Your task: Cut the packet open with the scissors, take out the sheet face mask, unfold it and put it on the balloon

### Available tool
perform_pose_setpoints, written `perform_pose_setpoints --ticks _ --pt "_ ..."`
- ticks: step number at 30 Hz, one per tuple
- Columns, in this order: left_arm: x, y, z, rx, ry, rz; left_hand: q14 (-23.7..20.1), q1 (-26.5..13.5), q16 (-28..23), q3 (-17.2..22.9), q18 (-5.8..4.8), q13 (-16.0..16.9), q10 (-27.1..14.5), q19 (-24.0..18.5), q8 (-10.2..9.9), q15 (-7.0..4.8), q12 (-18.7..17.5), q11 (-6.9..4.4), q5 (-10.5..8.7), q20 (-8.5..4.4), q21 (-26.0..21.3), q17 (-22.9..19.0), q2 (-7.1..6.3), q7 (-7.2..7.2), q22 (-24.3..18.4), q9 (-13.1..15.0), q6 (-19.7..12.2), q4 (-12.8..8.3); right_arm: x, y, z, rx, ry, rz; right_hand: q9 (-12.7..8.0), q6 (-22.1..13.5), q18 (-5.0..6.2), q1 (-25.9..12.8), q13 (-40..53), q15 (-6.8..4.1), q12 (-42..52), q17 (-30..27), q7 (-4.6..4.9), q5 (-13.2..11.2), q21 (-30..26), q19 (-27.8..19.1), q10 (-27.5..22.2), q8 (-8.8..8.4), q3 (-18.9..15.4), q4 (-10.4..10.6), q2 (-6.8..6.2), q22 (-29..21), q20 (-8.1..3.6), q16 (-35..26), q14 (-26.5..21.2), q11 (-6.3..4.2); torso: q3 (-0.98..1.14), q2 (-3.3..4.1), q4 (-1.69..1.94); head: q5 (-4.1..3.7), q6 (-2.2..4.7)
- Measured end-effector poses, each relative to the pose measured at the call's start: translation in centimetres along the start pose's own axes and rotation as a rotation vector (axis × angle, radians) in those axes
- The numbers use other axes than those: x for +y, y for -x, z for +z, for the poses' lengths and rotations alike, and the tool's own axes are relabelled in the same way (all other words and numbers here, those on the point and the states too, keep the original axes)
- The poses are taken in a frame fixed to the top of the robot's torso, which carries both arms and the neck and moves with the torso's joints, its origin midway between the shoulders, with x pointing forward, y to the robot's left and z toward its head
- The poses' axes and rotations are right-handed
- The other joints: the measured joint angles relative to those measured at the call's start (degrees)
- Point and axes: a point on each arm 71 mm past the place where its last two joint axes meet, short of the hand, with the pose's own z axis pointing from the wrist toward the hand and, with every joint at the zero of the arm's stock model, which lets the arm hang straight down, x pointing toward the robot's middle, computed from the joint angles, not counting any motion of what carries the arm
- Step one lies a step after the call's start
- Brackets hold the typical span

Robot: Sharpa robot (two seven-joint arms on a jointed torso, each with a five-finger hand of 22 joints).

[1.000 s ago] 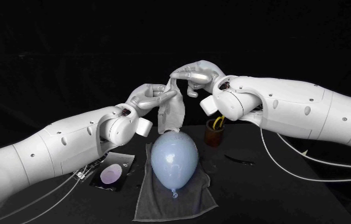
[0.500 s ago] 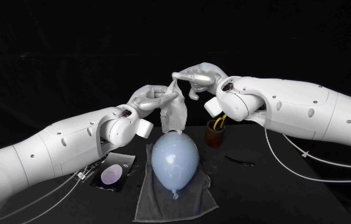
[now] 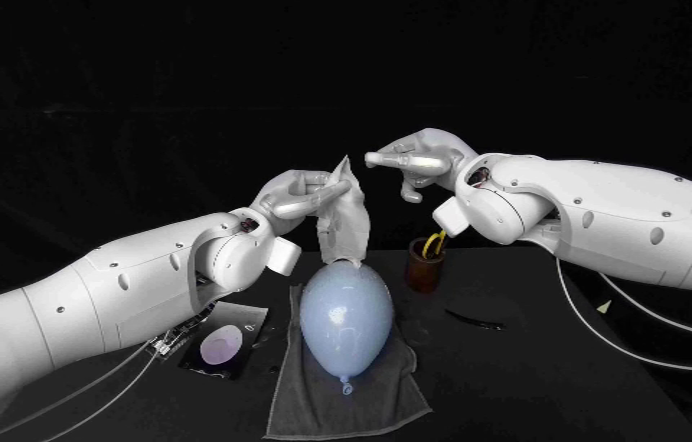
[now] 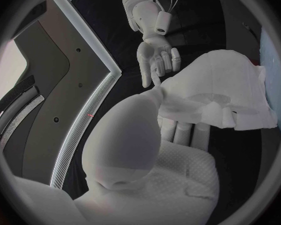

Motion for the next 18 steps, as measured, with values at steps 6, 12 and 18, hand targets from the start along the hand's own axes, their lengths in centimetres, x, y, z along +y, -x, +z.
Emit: perform_pose_setpoints --ticks 6,12,18 --pt "0.0 0.0 -0.1 0.006 0.002 -0.002 -0.21 -0.93 0.22 0.82 -0.03 0.12 0.0 0.0 -0.01 -0.21 0.0 0.0 0.0 0.0 0.0 0.16 0.12 -0.02 0.0 0.24 -0.02 0.14 0.1 -0.5 -0.6 0.031 0.002 -0.016 -0.22 0.19 -0.01 0.23 0.03 0.0 0.66 -0.04 -0.19 0.0 0.91 0.47 0.0 0.0 -0.58 0.47 0.23 0.01 -0.04 0.32 0.0 0.0 0.04 0.0 0.0 0.03 0.04" --pt "0.0 -0.1 -0.1 0.012 0.004 -0.005 -0.22 -1.76 0.55 1.4 -0.05 0.19 0.0 0.0 -0.04 -0.21 0.29 0.0 0.0 0.0 0.0 0.22 -0.09 -0.1 -0.01 0.24 -0.1 0.04 0.3 -1.2 -0.7 0.059 0.003 -0.025 -0.28 0.19 -0.04 0.23 0.03 0.0 0.83 -0.03 -0.19 0.0 0.97 0.85 -0.01 0.0 -0.82 0.7 0.23 0.03 -0.02 0.33 0.0 -0.01 0.05 -0.02 -0.01 -0.13 0.15" --pt "0.0 -0.1 -0.2 0.017 0.007 -0.006 -0.22 -2.2 0.55 1.73 -0.06 0.24 -0.2 -0.01 -0.22 -0.21 0.29 0.2 -0.01 0.0 0.0 0.33 -0.23 -0.1 -0.01 0.37 -0.11 0.04 0.7 -2.2 -0.6 0.086 0.008 -0.026 -0.38 0.32 -0.1 0.23 0.02 0.0 1.08 -0.02 -0.08 0.0 1.33 0.85 -0.01 -0.22 -0.97 0.86 0.23 0.04 -0.02 0.32 0.0 -0.01 0.03 0.01 0.03 -0.27 0.21"
